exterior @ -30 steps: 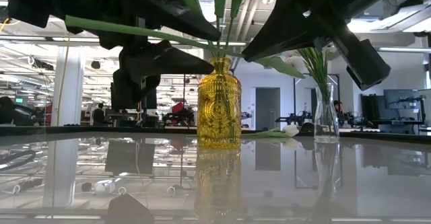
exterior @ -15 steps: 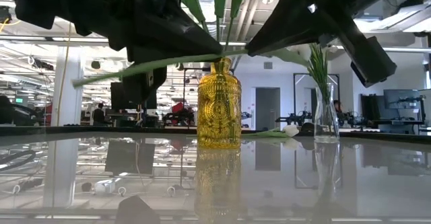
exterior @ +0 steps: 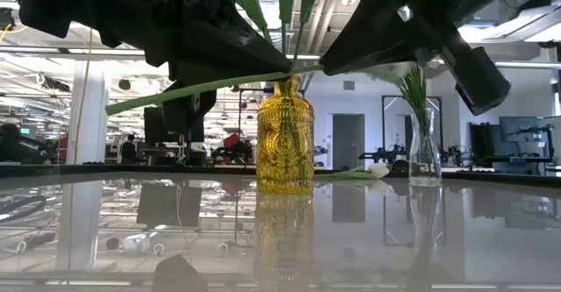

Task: Sort flowers into vase by color
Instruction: Put the bottom white tulip into the transparent vase

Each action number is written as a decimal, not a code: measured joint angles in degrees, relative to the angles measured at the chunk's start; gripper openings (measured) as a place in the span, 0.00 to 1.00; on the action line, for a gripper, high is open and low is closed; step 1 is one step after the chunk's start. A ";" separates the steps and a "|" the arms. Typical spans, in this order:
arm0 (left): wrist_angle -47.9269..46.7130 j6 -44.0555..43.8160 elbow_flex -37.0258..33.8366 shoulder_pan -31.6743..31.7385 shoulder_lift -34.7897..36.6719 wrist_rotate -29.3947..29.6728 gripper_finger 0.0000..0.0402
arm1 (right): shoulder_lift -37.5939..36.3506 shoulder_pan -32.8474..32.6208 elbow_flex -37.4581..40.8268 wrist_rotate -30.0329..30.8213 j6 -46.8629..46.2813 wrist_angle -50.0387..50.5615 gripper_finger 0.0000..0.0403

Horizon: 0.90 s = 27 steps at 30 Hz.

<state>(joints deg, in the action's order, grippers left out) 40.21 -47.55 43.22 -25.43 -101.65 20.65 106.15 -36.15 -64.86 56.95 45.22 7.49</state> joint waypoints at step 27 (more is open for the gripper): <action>2.35 8.13 2.02 1.22 -0.84 -2.84 0.00 | -20.74 -20.48 33.59 -9.15 -79.57 -25.33 0.38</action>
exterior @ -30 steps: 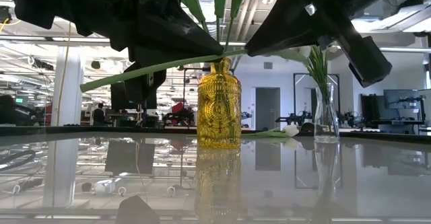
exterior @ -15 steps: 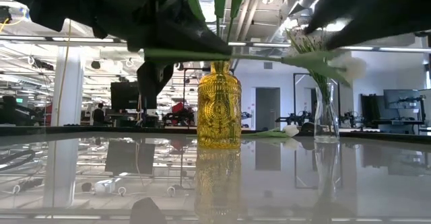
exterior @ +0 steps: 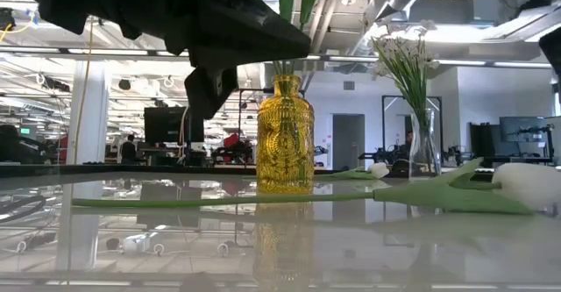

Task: Sort flowers into vase by color
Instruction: Put the bottom white tulip into the transparent vase

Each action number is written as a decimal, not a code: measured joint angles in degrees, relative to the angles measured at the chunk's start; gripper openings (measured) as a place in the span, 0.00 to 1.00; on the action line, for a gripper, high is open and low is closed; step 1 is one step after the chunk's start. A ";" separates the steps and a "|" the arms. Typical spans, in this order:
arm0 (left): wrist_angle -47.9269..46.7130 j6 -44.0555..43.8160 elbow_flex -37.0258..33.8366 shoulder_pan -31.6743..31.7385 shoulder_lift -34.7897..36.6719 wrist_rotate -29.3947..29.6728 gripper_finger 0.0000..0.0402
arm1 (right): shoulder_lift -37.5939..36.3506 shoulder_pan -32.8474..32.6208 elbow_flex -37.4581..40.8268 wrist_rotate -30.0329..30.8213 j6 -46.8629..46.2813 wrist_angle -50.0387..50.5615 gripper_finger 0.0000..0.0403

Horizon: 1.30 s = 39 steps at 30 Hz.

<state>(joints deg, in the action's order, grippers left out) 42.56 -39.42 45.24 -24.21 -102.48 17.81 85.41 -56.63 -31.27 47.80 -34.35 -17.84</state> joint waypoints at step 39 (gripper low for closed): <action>-36.41 14.69 16.78 -3.10 -13.72 2.31 0.03 | 3.08 1.97 5.41 -2.75 9.36 -21.67 0.37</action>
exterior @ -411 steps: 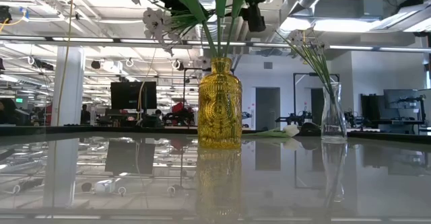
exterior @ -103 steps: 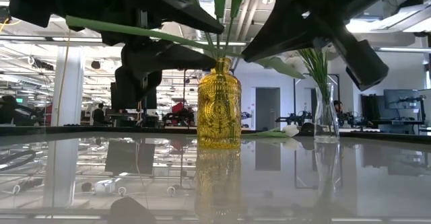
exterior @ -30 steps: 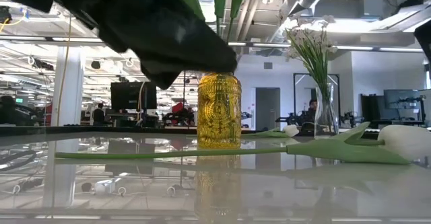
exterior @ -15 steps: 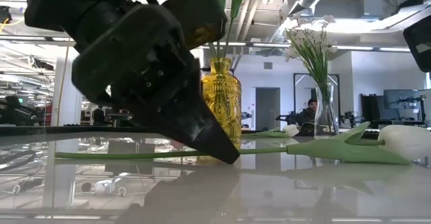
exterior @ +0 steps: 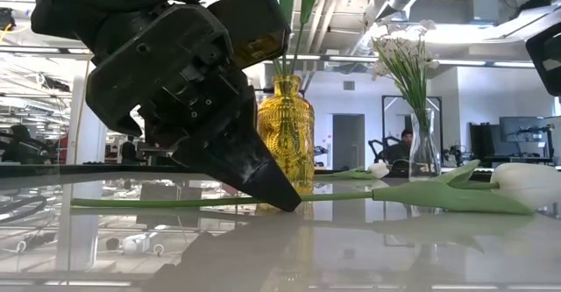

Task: Sort flowers into vase by color
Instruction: Put the bottom white tulip into the transparent vase

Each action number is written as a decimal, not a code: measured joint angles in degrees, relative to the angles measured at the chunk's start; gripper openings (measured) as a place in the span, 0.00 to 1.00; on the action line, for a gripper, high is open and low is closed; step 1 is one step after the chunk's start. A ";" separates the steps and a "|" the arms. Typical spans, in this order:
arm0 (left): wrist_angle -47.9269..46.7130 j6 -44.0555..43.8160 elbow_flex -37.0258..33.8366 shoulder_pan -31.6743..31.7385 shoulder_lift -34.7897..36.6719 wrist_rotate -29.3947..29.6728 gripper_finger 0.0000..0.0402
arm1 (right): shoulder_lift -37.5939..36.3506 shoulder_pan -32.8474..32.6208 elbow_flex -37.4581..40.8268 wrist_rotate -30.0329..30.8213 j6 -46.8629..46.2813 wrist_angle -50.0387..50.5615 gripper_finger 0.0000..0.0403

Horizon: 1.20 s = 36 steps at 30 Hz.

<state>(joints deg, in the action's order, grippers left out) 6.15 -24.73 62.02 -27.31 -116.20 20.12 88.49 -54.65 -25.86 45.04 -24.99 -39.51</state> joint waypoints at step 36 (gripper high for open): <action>32.11 22.41 -0.20 -5.05 10.23 13.39 0.00 | 0.02 7.43 -3.72 -4.97 18.18 -9.12 0.37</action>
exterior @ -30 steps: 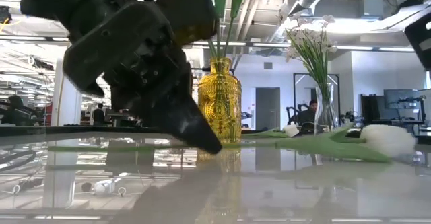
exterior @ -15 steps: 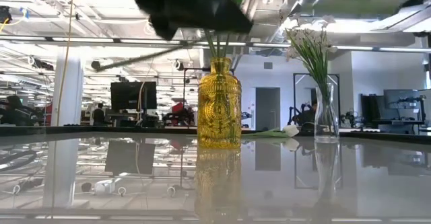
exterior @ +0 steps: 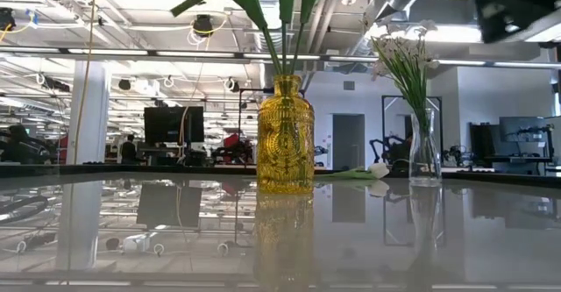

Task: Sort flowers into vase by color
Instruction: Put the bottom white tulip into the transparent vase

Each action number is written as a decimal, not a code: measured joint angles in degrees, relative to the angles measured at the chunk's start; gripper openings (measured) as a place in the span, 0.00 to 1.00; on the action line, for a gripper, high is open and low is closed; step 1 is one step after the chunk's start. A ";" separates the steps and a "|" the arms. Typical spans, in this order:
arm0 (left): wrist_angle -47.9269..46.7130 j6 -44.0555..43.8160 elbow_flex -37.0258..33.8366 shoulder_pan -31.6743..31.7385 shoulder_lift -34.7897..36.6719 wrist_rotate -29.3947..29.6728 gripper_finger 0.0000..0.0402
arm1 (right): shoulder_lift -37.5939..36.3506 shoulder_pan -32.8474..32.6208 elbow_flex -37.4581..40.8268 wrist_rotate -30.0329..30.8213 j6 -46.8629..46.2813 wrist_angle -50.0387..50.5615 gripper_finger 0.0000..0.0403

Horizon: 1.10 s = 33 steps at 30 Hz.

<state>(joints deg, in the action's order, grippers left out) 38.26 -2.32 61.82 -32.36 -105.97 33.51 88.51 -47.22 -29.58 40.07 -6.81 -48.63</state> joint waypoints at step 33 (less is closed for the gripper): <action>2.70 2.91 0.01 4.26 -0.02 -3.23 0.00 | 0.00 12.59 -0.04 -17.73 19.95 -19.58 0.33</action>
<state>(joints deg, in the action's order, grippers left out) 40.96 0.58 61.83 -28.10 -106.00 30.28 88.51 -34.63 -29.63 22.35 13.13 -68.21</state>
